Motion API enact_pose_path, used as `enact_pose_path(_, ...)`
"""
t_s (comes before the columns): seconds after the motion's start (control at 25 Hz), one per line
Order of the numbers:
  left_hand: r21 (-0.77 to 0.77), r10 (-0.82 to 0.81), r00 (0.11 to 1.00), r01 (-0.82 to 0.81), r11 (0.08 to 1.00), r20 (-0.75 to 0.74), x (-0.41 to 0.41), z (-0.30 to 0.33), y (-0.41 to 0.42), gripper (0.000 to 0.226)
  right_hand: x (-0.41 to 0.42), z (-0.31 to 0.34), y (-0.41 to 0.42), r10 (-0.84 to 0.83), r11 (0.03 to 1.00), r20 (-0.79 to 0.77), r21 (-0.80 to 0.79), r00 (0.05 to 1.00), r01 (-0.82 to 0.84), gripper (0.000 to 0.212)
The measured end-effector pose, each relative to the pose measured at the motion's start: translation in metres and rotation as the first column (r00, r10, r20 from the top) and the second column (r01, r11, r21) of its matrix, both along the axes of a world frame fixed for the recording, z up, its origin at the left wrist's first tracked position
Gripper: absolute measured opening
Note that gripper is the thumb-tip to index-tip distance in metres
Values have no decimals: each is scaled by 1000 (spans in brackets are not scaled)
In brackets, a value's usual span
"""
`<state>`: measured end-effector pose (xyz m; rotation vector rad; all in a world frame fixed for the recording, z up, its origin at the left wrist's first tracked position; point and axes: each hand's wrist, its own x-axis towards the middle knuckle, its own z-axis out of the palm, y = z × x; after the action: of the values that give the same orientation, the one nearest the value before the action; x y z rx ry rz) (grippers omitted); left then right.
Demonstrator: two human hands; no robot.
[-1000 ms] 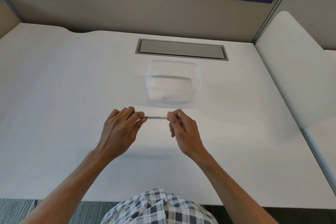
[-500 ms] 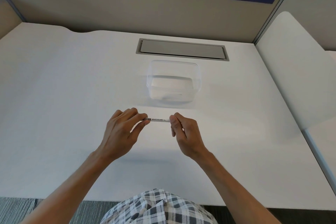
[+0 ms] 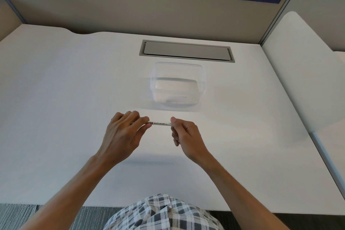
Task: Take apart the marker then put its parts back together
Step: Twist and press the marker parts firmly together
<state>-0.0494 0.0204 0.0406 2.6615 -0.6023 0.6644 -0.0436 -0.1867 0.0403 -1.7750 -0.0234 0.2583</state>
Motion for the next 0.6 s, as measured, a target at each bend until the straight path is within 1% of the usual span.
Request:
enact_pose_path(0.04,-28,6,1000,-6,1000,-30,0,1,0,26,-1,-1,-2,16,990,104,-141,994,-1,44)
enact_pose_path(0.12,-72,11,997,-16,997,-74,1,3,0,26,-3,-3,-6,82,918,306,-394,949,48,31)
enact_pose_path(0.16,-92,7,996,-16,996,-90,1,4,-1,26,-2,-4,-9,115,885,378,-460,919,78,26)
enact_pose_path(0.2,-111,2,995,-13,994,-103,1,5,-1,26,-2,-4,-10,144,866,432,-491,890,98,23)
enact_pose_path(0.28,-150,-13,992,-6,989,-124,2,5,-1,25,0,-5,-12,181,855,495,-507,850,113,23)
enact_pose_path(0.36,-186,-28,991,2,982,-134,2,4,-1,26,1,-6,-13,193,865,502,-493,843,95,26)
enact_pose_path(0.48,-193,-35,990,7,981,-139,1,3,-1,27,1,-8,-14,175,916,432,-400,885,14,31)
enact_pose_path(0.6,-142,-22,995,8,990,-100,-1,3,-1,26,-1,-5,-11,134,967,306,-250,943,-57,38)
